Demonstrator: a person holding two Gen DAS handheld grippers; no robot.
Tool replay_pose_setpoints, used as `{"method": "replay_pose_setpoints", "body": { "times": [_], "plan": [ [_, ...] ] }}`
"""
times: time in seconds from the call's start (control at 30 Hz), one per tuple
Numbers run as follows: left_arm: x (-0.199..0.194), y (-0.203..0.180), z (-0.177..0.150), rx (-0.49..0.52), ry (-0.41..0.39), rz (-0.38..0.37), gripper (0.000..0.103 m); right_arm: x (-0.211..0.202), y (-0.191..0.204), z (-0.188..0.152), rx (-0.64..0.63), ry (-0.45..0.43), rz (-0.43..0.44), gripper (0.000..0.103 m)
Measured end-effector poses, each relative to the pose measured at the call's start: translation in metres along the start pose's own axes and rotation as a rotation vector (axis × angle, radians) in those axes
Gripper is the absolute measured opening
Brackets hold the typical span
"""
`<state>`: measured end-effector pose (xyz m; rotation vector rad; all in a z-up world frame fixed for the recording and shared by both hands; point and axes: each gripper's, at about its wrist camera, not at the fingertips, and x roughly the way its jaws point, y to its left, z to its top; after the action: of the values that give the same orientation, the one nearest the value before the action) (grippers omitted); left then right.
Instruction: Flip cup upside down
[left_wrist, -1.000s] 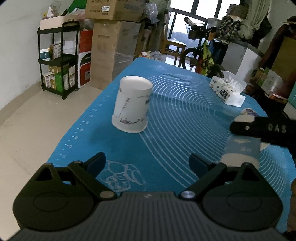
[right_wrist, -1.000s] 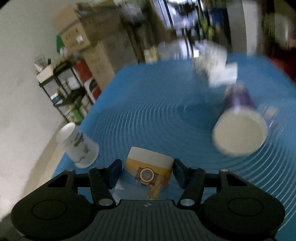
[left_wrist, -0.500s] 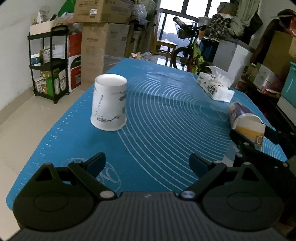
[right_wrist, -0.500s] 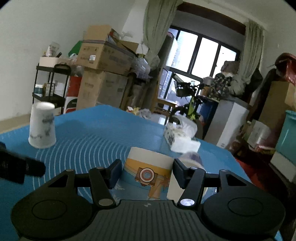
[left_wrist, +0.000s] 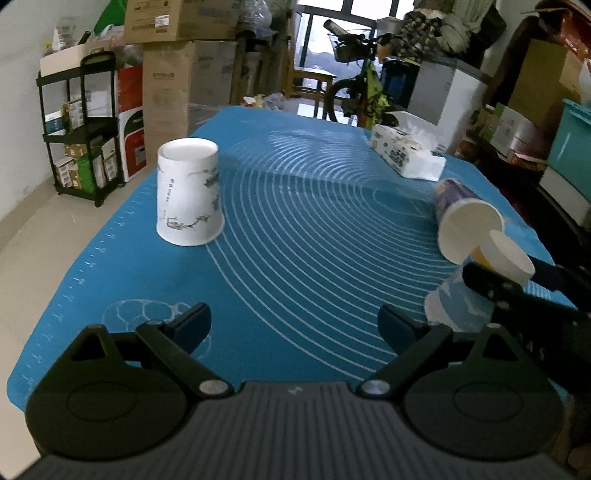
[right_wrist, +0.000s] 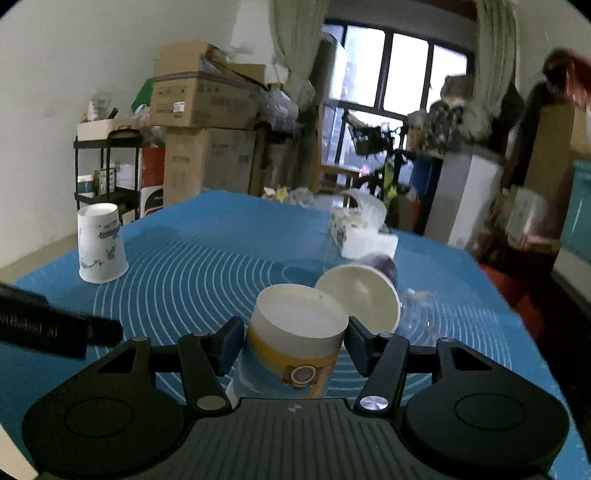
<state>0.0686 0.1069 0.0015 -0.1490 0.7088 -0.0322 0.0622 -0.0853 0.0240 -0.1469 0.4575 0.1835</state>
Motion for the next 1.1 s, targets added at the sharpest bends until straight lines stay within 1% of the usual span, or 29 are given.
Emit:
{"method": "replay_pose_setpoints", "body": {
  "times": [0.07, 0.2, 0.3, 0.37, 0.5, 0.77, 0.9, 1.0, 1.1],
  "plan": [
    [-0.004, -0.003, -0.002, 0.007, -0.003, -0.004, 0.096, 0.000, -0.006, 0.000, 0.021, 0.011, 0.012, 0.063],
    [-0.013, -0.015, -0.007, 0.040, -0.009, -0.008, 0.096, -0.007, -0.016, 0.000, 0.064, 0.036, 0.048, 0.075],
    [-0.021, -0.025, -0.013, 0.077, -0.024, 0.010, 0.096, -0.020, -0.020, 0.002, 0.071, 0.039, 0.072, 0.083],
    [-0.027, -0.030, -0.017, 0.098, -0.035, 0.013, 0.096, -0.032, -0.025, 0.001, 0.073, 0.039, 0.077, 0.084],
    [-0.042, -0.039, -0.024, 0.111, -0.057, 0.015, 0.096, -0.057, -0.044, -0.003, 0.104, 0.044, 0.091, 0.092],
    [-0.064, -0.063, -0.042, 0.168, -0.085, 0.024, 0.096, -0.101, -0.073, -0.020, 0.090, 0.041, 0.050, 0.094],
    [-0.068, -0.073, -0.050, 0.185, -0.080, 0.008, 0.096, -0.112, -0.081, -0.029, 0.082, 0.048, 0.041, 0.094],
    [-0.070, -0.083, -0.057, 0.218, -0.083, 0.013, 0.096, -0.116, -0.083, -0.034, 0.084, 0.058, 0.043, 0.094],
    [-0.072, -0.086, -0.061, 0.226, -0.083, 0.013, 0.096, -0.120, -0.083, -0.038, 0.075, 0.060, 0.044, 0.094]
  ]
}}
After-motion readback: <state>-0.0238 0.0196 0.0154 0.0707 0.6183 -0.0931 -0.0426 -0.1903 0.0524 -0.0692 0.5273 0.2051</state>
